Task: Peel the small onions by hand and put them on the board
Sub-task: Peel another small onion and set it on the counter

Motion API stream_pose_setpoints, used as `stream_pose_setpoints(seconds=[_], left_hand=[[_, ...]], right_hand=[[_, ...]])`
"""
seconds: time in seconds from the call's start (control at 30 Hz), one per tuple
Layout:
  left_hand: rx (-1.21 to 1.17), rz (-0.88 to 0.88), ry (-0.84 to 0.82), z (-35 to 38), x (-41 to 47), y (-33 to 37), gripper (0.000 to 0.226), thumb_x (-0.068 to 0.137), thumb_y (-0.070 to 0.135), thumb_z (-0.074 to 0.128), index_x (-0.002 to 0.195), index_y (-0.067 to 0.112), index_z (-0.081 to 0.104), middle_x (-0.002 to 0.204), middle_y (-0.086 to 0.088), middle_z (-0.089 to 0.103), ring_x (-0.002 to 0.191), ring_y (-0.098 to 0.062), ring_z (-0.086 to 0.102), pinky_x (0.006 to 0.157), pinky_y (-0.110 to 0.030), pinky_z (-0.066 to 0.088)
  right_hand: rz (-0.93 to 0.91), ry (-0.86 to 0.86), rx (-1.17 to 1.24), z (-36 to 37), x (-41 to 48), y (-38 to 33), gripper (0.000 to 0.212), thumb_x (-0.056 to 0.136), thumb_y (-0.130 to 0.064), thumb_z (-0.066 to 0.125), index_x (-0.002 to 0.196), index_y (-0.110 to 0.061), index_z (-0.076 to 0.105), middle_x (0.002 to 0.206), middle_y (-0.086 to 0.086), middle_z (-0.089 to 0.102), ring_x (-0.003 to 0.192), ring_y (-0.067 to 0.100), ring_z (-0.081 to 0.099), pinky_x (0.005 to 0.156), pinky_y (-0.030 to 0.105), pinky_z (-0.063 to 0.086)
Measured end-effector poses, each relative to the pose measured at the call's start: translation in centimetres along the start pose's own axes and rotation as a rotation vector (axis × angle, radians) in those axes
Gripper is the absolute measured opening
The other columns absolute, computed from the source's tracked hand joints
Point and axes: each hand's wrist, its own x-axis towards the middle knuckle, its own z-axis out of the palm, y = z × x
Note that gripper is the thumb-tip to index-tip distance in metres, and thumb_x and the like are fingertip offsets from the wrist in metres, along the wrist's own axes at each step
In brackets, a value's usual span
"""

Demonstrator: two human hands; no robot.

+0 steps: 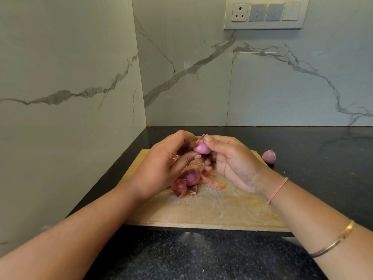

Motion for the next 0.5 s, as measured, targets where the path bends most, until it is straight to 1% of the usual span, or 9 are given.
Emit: stream_pose_setpoints(seconds=[0.03,0.1,0.27,0.33,0.4,0.43,0.5], left_hand=[[-0.017,-0.009,-0.009,-0.03,0.0,0.08,0.02,0.089,0.029,0.054,0.109,0.028,0.048,0.096,0.027,0.055,0.088,0.0,0.058,0.075,-0.015,0.048],[-0.032,-0.017,-0.024,-0.03,-0.05,0.11,0.024,0.09,0.029,0.055,0.113,0.028,0.049,0.099,0.025,0.056,0.09,-0.002,0.059,0.077,-0.017,0.049],[-0.017,-0.027,-0.013,-0.07,-0.08,0.04,0.021,0.09,0.029,0.057,0.107,0.033,0.047,0.094,0.028,0.054,0.084,0.002,0.056,0.072,-0.01,0.044],[-0.007,-0.018,-0.001,-0.09,-0.09,0.06,0.014,0.09,0.032,0.054,0.102,0.029,0.049,0.091,0.022,0.055,0.083,0.0,0.055,0.071,-0.014,0.046],[0.005,-0.002,0.02,-0.03,-0.08,0.08,0.008,0.09,0.031,0.053,0.095,0.025,0.051,0.087,0.015,0.055,0.081,-0.004,0.054,0.07,-0.022,0.048],[0.011,0.002,0.028,0.01,-0.07,0.1,0.008,0.09,0.03,0.053,0.094,0.023,0.051,0.086,0.013,0.055,0.08,-0.005,0.054,0.069,-0.023,0.048],[-0.001,-0.008,0.026,0.02,-0.08,0.25,0.012,0.089,0.03,0.055,0.097,0.023,0.05,0.086,0.015,0.055,0.079,-0.004,0.055,0.068,-0.021,0.048]], right_hand=[[0.001,-0.001,-0.014,-0.01,0.02,0.06,0.033,0.098,-0.019,0.043,0.075,-0.008,0.064,0.074,0.006,0.055,0.065,0.012,0.045,0.055,0.02,0.038],[0.008,0.004,-0.021,-0.03,0.05,0.13,0.033,0.098,-0.02,0.044,0.076,-0.007,0.064,0.074,0.006,0.056,0.066,0.012,0.046,0.055,0.02,0.039],[0.021,0.004,0.01,0.02,0.07,0.17,0.034,0.098,-0.02,0.044,0.076,-0.007,0.066,0.073,0.006,0.056,0.064,0.012,0.047,0.054,0.021,0.037],[0.023,0.002,0.015,0.05,0.07,0.17,0.033,0.098,-0.021,0.044,0.076,-0.008,0.064,0.074,0.007,0.056,0.065,0.013,0.047,0.054,0.021,0.037],[0.027,-0.005,0.052,0.07,0.07,0.13,0.032,0.098,-0.022,0.043,0.077,-0.007,0.062,0.072,0.007,0.055,0.065,0.013,0.046,0.053,0.021,0.037],[0.028,-0.007,0.063,0.07,0.07,0.12,0.031,0.098,-0.022,0.043,0.078,-0.006,0.062,0.07,0.006,0.054,0.064,0.013,0.046,0.053,0.02,0.037],[0.029,-0.007,0.045,0.03,0.1,0.14,0.031,0.098,-0.022,0.043,0.082,-0.005,0.063,0.071,0.006,0.053,0.063,0.011,0.046,0.053,0.02,0.037]])
